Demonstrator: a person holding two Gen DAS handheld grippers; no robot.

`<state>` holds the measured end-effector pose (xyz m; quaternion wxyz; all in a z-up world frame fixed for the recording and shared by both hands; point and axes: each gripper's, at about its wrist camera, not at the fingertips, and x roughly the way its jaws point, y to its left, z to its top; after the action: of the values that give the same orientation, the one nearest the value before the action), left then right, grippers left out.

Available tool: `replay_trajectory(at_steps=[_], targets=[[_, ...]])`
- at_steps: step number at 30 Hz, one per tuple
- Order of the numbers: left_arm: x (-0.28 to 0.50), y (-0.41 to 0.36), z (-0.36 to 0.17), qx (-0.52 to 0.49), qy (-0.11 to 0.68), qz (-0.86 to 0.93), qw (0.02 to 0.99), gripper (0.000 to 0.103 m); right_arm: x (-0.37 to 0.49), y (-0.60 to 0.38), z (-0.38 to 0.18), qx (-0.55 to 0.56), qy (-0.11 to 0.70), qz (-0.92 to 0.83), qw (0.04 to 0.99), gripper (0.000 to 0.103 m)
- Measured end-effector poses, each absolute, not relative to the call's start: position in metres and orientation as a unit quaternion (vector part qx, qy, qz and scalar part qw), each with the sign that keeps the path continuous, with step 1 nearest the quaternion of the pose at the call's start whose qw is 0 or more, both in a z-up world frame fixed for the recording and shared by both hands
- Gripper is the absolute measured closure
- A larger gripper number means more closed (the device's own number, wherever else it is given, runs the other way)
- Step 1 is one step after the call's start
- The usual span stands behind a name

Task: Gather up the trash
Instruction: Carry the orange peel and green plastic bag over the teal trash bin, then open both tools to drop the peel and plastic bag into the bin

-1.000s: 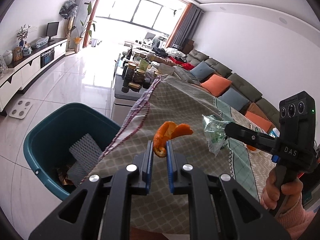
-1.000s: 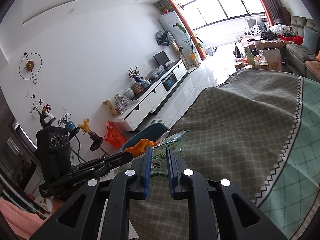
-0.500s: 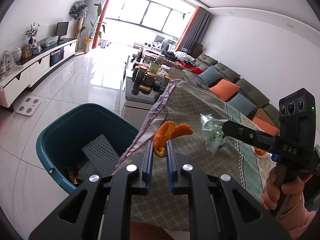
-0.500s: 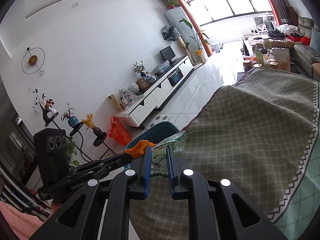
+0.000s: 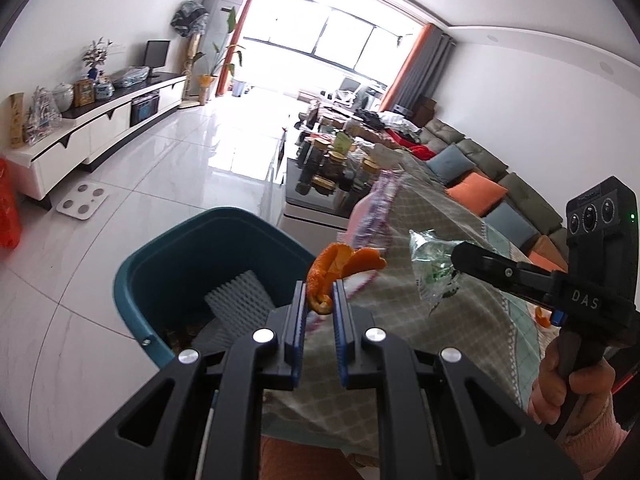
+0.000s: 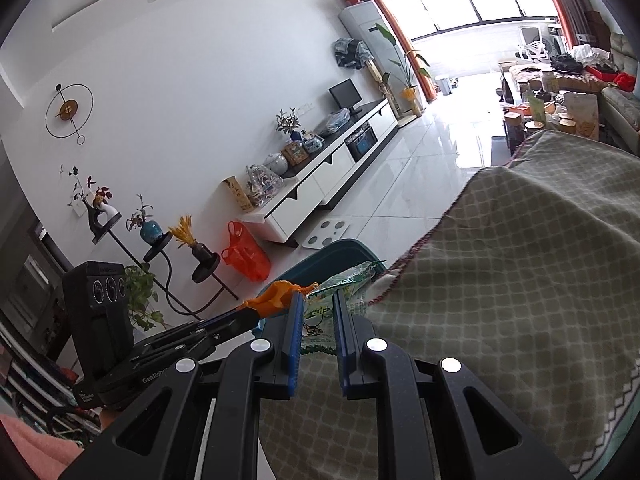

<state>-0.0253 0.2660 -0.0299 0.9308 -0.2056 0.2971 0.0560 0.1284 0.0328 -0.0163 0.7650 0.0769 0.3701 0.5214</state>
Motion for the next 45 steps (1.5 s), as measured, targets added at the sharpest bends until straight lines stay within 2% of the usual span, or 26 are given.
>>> replay_trajectory(at_steps=[21,24,27,32,36,45], targets=[[-0.013,0.308,-0.06,-0.212,0.334,0.112,0.912,0.089,0.133,0.113,-0.038,0.013,0.399,0.511,0.761,0.088],[-0.011,0.311,-0.066,-0.214,0.341,0.119,0.908,0.088,0.132,0.123,-0.04,0.006,0.406,0.514,0.756,0.085],[-0.009,0.315,-0.071,-0.228,0.343,0.122,0.903,0.08,0.131,0.127,-0.043,0.004,0.41,0.513,0.754,0.078],[-0.011,0.319,-0.074,-0.236,0.339,0.13,0.901,0.075,0.135,0.122,-0.046,0.013,0.416,0.51,0.753,0.078],[-0.014,0.317,-0.071,-0.236,0.331,0.132,0.904,0.075,0.142,0.115,-0.047,0.028,0.422,0.508,0.751,0.065],[-0.018,0.301,-0.05,-0.216,0.304,0.116,0.921,0.073,0.137,0.097,-0.039,0.042,0.413,0.515,0.75,0.065]])
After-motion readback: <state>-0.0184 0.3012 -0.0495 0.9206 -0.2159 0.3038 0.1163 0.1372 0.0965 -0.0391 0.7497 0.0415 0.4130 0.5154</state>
